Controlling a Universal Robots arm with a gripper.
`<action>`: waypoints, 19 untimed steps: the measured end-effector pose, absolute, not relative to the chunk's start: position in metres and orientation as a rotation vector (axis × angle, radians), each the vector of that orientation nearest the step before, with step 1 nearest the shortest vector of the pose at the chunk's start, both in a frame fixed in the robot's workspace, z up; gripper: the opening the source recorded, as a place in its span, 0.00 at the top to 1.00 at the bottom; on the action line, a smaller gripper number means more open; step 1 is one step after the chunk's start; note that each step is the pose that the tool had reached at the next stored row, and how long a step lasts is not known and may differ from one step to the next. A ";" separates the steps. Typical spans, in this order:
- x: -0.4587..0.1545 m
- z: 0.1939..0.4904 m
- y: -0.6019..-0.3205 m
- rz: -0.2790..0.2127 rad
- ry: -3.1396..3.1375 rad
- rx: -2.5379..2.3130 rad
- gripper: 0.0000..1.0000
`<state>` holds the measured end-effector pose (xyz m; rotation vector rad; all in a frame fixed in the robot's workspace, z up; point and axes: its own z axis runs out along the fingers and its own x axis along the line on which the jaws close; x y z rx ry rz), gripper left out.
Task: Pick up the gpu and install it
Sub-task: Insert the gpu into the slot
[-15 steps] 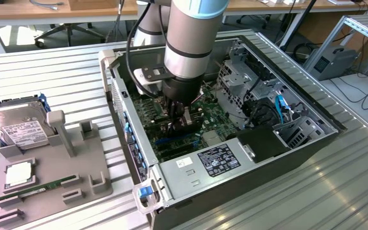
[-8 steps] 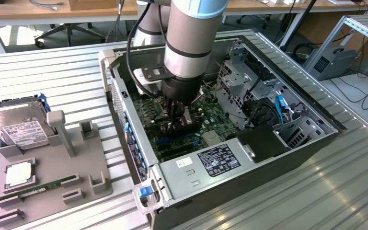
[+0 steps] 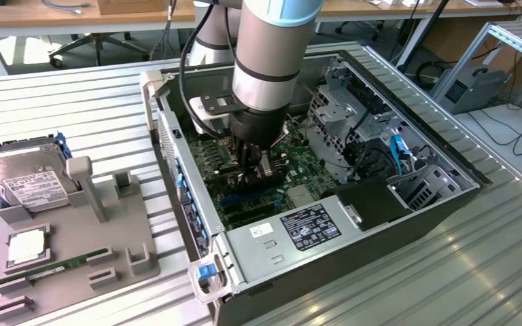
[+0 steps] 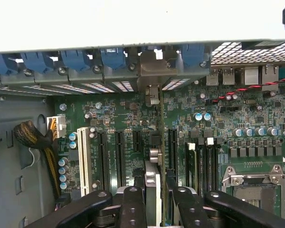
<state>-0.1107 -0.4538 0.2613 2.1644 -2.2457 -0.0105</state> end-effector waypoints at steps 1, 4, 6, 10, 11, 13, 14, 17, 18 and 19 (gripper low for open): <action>-0.111 0.261 -0.454 -0.011 -2.246 2.165 0.73; -0.111 0.261 -0.454 -0.011 -2.246 2.165 0.73; -0.111 0.261 -0.454 -0.011 -2.246 2.164 0.73; -0.111 0.261 -0.454 -0.011 -2.240 2.171 0.73; -0.111 0.261 -0.454 -0.010 -2.240 2.171 0.73; -0.111 0.261 -0.454 -0.010 -2.240 2.171 0.73; -0.111 0.261 -0.454 -0.010 -2.240 2.171 0.73; -0.111 0.261 -0.454 -0.011 -2.238 2.173 0.73; -0.111 0.261 -0.454 -0.011 -2.237 2.174 0.73; -0.111 0.261 -0.454 -0.010 -2.236 2.175 0.73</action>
